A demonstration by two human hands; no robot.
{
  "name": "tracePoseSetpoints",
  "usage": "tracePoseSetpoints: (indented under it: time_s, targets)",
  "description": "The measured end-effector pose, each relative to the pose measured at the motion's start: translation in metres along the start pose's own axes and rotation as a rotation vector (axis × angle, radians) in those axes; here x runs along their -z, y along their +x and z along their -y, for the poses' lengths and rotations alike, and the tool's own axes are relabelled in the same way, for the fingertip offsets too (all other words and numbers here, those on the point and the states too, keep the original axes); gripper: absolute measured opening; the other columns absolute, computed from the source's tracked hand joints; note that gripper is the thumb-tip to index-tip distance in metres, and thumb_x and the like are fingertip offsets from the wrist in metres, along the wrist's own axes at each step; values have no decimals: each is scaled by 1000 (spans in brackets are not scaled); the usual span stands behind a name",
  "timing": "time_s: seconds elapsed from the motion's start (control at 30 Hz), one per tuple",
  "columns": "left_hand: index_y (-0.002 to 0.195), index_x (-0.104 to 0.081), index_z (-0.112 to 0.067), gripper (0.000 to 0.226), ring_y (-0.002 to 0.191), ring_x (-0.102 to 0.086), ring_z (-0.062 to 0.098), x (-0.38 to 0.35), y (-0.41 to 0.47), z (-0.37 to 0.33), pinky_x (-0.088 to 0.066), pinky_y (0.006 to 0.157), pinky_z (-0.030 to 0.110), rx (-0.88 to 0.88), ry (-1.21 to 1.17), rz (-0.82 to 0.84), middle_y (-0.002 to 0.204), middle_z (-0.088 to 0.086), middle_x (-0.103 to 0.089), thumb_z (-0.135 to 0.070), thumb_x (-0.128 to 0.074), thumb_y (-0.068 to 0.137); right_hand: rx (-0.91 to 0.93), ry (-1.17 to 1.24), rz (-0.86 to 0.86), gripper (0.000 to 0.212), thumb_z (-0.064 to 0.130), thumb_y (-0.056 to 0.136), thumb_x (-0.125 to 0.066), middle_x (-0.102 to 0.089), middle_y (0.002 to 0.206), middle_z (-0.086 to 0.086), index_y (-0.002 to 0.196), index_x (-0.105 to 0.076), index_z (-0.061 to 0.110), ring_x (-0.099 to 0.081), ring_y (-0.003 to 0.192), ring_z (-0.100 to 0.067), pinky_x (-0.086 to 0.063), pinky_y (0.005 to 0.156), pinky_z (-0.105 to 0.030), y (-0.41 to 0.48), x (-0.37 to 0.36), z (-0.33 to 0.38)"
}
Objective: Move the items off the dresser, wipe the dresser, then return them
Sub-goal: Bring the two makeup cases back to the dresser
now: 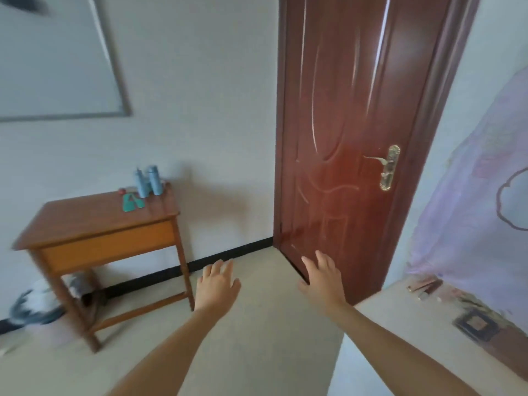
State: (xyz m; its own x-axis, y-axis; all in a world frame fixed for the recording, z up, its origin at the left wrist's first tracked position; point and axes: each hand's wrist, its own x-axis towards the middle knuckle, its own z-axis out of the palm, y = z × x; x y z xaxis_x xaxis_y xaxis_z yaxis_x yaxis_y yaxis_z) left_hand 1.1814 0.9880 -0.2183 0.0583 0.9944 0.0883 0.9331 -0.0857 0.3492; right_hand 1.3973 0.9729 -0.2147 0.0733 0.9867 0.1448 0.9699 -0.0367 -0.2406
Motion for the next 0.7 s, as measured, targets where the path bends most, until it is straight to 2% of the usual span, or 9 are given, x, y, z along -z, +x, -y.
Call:
tracePoseSetpoints:
  time_s: [0.1,0.2,0.33,0.5,0.7]
  targets:
    - [143,-26,-19,50,136,-24,24,55,-21,83,-26,111,37,148,-8,-126,148,3,-30,-31,-38,96,192,5,-5,56,36,93,-46,-11,154,-10,144,-27,21,-9,142,-24,-19,112,-33,10,-5,90]
    - [143,-26,-20,51,137,-25,25,98,-45,149,-27,110,40,296,-12,-222,149,3,-30,-32,-39,96,359,31,-1,55,38,94,-45,-13,154,-11,143,-28,20,-10,143,-23,-19,112,-33,14,-7,172]
    - [142,-29,-19,49,136,-24,26,131,-65,212,-27,112,42,394,-11,-308,148,3,-32,-30,-40,95,545,39,-14,54,38,95,-43,-13,155,-9,143,-27,19,-9,143,-24,-18,114,-34,18,-11,253]
    - [139,-32,-19,45,135,-26,27,152,-56,247,-30,108,43,456,-1,-344,146,5,-34,-28,-38,95,640,60,-26,54,40,94,-46,-13,155,-8,141,-29,22,-12,142,-26,-20,114,-37,46,-25,310]
    - [142,-27,-19,50,136,-23,24,164,1,267,-27,110,42,454,0,-391,148,3,-30,-29,-39,95,661,107,-15,53,43,92,-46,-14,155,-6,139,-33,22,-12,142,-26,-21,114,-39,112,-42,337]
